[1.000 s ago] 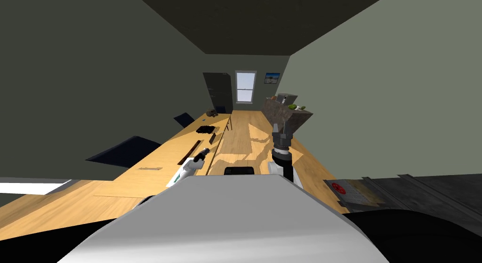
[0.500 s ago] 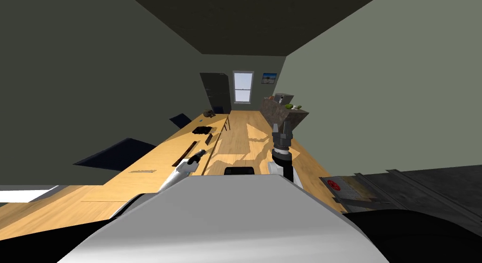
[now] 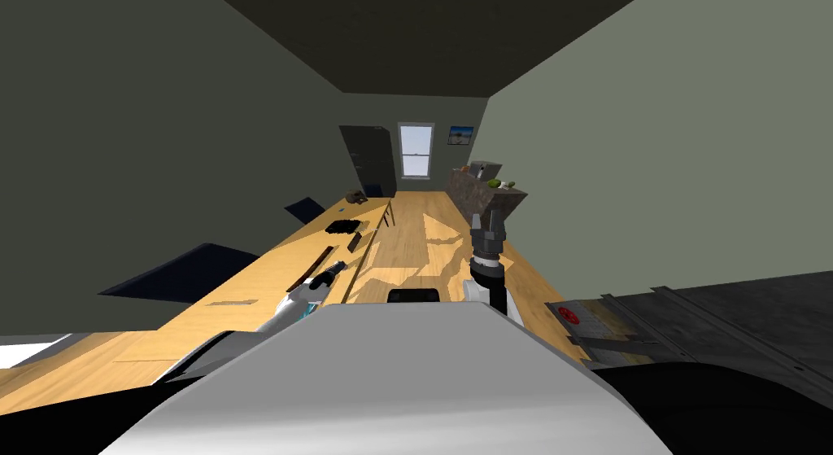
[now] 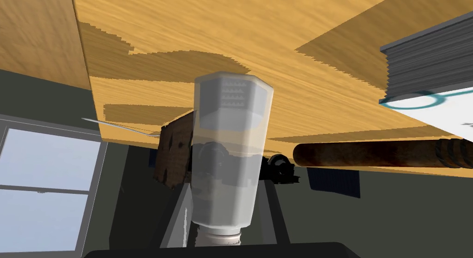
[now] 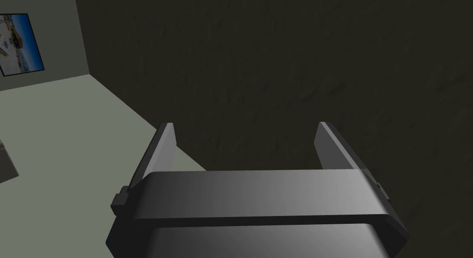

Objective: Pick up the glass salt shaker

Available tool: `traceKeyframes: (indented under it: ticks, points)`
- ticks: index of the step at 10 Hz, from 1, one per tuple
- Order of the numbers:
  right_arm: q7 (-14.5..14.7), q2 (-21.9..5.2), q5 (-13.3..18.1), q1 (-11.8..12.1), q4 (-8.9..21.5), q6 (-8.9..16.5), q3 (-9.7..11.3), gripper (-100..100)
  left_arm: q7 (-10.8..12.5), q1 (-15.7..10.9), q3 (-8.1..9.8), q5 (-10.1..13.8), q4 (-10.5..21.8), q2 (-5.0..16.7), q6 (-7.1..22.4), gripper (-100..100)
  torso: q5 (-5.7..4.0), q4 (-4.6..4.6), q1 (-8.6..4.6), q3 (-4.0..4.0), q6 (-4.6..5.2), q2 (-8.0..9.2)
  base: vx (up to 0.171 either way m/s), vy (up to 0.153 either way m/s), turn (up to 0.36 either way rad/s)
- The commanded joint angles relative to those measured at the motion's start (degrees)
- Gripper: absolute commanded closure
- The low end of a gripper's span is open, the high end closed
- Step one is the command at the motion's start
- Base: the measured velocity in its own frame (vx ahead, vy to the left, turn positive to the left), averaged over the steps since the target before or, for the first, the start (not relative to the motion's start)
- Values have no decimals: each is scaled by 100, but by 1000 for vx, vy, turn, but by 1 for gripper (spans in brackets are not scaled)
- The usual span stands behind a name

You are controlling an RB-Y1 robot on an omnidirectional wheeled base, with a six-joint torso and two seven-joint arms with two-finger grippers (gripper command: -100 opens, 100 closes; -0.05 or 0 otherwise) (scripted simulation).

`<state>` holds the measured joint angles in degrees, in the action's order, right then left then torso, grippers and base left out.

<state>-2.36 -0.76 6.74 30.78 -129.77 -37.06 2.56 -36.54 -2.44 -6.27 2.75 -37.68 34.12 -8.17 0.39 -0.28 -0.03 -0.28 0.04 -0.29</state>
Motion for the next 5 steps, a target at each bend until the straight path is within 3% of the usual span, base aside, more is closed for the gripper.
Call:
traceKeyframes:
  ticks: [1,4,5]
  points:
    - [0,0,0,0,0,0,0,0,240,37,-215,209,242,286,-220,100,0,0,0,0,0,0,7,-107,-46]
    - [0,0,0,0,0,0,0,0,238,-24,-220,199,367,292,-302,100,3,0,2,1,2,2,5,-45,0]
    - [0,-1,0,0,0,0,-1,0,238,-11,-216,202,342,295,-279,0,6,0,13,0,4,1,0,0,0]
